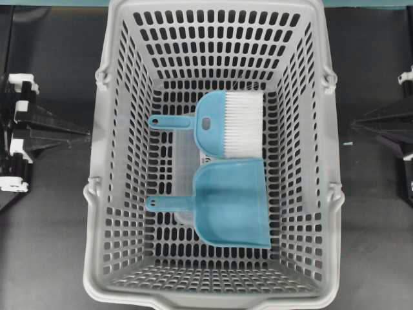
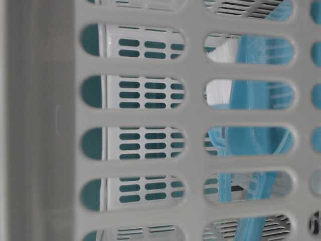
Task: Pick up the dustpan from the shopping basket with the left arm.
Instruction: 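Move the left gripper over the teal dustpan handle in the basket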
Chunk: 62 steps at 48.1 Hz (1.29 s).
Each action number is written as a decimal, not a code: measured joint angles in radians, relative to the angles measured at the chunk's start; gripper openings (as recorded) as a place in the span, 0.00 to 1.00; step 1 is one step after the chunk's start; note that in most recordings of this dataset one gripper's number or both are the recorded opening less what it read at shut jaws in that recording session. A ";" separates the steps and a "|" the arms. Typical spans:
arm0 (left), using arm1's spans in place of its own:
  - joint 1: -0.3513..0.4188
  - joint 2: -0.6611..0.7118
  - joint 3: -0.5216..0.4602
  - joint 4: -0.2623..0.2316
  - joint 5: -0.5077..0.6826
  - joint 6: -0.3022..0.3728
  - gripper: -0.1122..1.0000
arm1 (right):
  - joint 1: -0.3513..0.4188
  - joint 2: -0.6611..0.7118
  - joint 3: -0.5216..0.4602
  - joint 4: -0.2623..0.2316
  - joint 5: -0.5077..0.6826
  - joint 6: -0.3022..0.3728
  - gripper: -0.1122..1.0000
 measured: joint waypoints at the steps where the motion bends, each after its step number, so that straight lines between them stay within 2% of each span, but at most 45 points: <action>1: 0.000 0.000 0.000 0.002 0.002 -0.002 0.15 | 0.000 0.000 0.000 -0.002 0.000 0.000 0.11; 5: -0.008 -0.008 -0.051 0.029 0.081 -0.035 0.11 | 0.003 0.000 0.000 0.002 0.000 0.011 0.10; 10: -0.017 -0.011 -0.121 0.035 0.215 -0.072 0.11 | 0.005 -0.009 0.000 0.006 0.009 0.020 0.10; 21: -0.040 0.049 -0.298 0.037 0.468 -0.069 0.11 | 0.005 -0.060 0.002 0.008 0.101 0.021 0.10; 29: -0.058 0.170 -0.453 0.038 0.614 -0.066 0.11 | 0.002 -0.089 -0.006 0.009 0.166 0.021 0.10; 40: -0.086 0.422 -0.723 0.038 0.942 -0.064 0.11 | 0.000 -0.107 -0.009 0.009 0.201 0.021 0.10; 47: -0.097 0.563 -0.865 0.038 1.104 -0.074 0.14 | 0.000 -0.109 -0.009 0.008 0.202 0.021 0.10; 50: -0.101 0.620 -0.913 0.038 1.158 -0.075 0.19 | 0.000 -0.109 -0.011 0.009 0.202 0.021 0.10; 53: -0.109 0.678 -0.959 0.038 1.207 -0.086 0.31 | 0.000 -0.110 -0.009 0.009 0.202 0.021 0.10; 62: -0.141 0.824 -1.065 0.038 1.284 -0.118 0.78 | 0.000 -0.115 -0.009 0.009 0.202 0.021 0.10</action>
